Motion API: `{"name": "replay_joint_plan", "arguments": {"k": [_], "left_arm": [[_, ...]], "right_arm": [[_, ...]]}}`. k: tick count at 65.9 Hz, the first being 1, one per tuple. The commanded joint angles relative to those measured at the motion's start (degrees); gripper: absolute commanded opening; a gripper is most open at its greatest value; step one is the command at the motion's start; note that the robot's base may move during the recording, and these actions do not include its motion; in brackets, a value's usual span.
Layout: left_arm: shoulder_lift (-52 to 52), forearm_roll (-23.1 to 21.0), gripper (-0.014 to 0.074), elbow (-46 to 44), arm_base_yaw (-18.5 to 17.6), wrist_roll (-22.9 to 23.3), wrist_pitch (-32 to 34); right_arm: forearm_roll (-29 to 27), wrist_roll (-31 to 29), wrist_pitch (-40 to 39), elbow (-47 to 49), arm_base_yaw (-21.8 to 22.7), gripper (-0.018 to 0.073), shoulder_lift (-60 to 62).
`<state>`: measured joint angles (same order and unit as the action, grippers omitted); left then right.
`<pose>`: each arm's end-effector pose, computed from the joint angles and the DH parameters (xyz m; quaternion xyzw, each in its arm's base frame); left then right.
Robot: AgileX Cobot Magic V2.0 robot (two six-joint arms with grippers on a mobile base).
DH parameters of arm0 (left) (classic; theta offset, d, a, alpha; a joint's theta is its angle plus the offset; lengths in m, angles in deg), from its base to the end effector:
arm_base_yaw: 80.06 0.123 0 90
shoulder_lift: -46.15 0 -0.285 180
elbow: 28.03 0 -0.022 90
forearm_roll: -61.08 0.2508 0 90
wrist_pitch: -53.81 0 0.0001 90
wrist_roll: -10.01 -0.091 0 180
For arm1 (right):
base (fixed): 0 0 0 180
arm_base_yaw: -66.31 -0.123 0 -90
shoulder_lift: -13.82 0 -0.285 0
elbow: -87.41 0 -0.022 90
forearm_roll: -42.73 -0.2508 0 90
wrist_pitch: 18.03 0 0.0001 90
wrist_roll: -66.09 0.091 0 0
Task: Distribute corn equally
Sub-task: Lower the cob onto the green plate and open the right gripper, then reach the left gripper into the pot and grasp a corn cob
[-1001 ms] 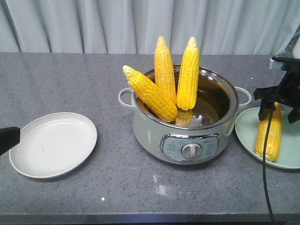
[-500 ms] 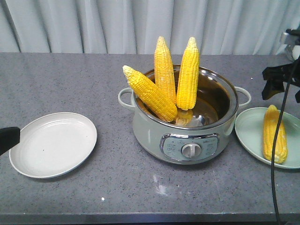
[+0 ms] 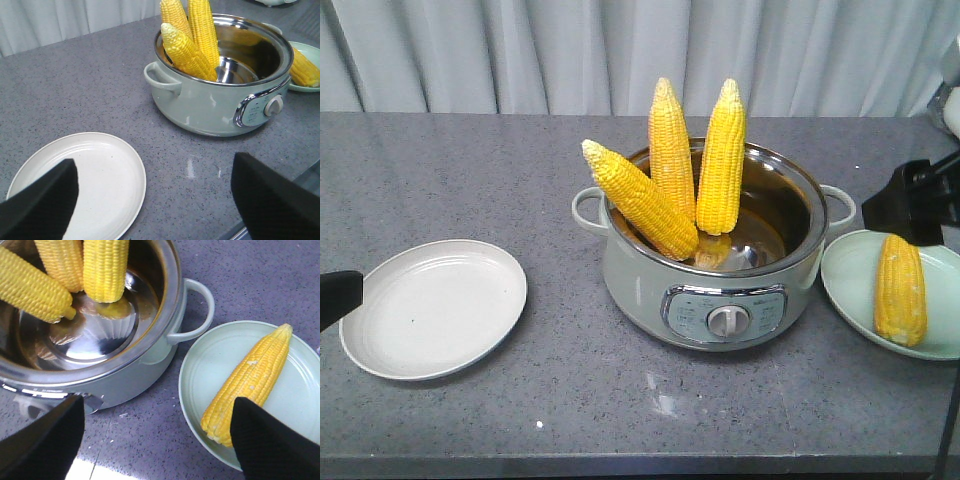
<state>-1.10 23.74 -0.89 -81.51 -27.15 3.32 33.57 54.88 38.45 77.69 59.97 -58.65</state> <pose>0.1118 -0.0455 0.3827 0.2151 0.8146 -0.1637 0.5132 0.2169 0.0363 0.3832 -0.1247 0.9245 0.0628 0.3548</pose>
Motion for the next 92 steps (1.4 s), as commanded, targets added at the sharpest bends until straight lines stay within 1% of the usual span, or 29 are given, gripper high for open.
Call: {"name": "replay_joint_plan", "arguments": {"k": [1,7,14,18,24,29,37,41,48,51,60,69,74,79,87,92], "left_arm": [[-0.2,-2.7,0.0585,-1.8,-0.3,-0.1,3.0],[-0.4,-2.8,0.0585,-1.8,-0.3,-0.1,3.0],[-2.3,-4.5,0.0585,-1.8,-0.3,-0.6,3.8],[-3.8,-6.4,0.0585,-1.8,-0.4,-2.9,4.3],[-6.6,-10.8,0.0587,-1.8,-0.4,-7.1,5.7],[-9.1,-16.0,0.0587,-1.8,-0.4,-11.6,6.6],[-12.6,-21.9,0.0587,-2.0,-0.4,-17.6,7.1],[-14.1,-23.8,0.0587,-2.0,-0.4,-19.5,7.6],[-15.9,-25.3,0.0587,-2.1,-1.5,-21.8,9.6],[-16.7,-25.3,0.0587,-2.2,-2.6,-22.6,10.3],[-20.3,-25.1,0.0587,-5.2,-7.0,-22.6,11.1],[-23.8,-25.0,0.0587,-7.7,-10.0,-22.4,13.8],[-26.1,-24.0,0.0587,-9.1,-12.1,-21.9,15.4],[-28.4,-20.3,0.0587,-10.6,-14.5,-19.2,17.0],[-32.4,-12.0,0.0587,-13.9,-19.0,-11.3,19.3],[-34.9,-7.4,0.0587,-16.0,-21.1,-6.4,20.1]], "right_arm": [[1.1,-1.7,-5.3,-3.1,-2.0,0.0584,5.5],[0.7,-3.7,-6.1,-6.9,-2.9,0.058,9.6],[0.2,-3.7,-6.2,-9.7,-2.9,0.058,13.4],[0.2,-3.7,-6.1,-10.3,-2.9,0.058,15.1],[0.2,-3.7,-5.9,-10.3,-2.9,0.058,16.5],[0.2,-3.7,-7.0,-10.3,-2.9,0.058,17.1],[0.2,-3.6,-7.0,-10.3,-2.9,0.058,17.2],[0.2,-3.6,-7.1,-10.3,-2.9,0.058,17.2],[0.2,-3.6,-7.1,-10.3,-2.9,0.058,17.2],[0.2,-3.6,-7.1,-10.3,-2.9,0.058,17.2],[0.2,-3.6,-7.1,-10.3,-2.9,0.058,17.2],[0.2,-3.6,-7.1,-10.3,-2.9,0.058,17.2],[0.2,-3.6,-7.1,-10.3,-2.9,0.058,17.2],[0.2,-3.6,-7.1,-10.3,-2.9,0.058,17.2],[0.2,-3.6,-7.1,-10.3,-2.9,0.058,17.2],[0.2,-3.6,-7.1,-10.3,-2.9,0.058,17.2]]}}
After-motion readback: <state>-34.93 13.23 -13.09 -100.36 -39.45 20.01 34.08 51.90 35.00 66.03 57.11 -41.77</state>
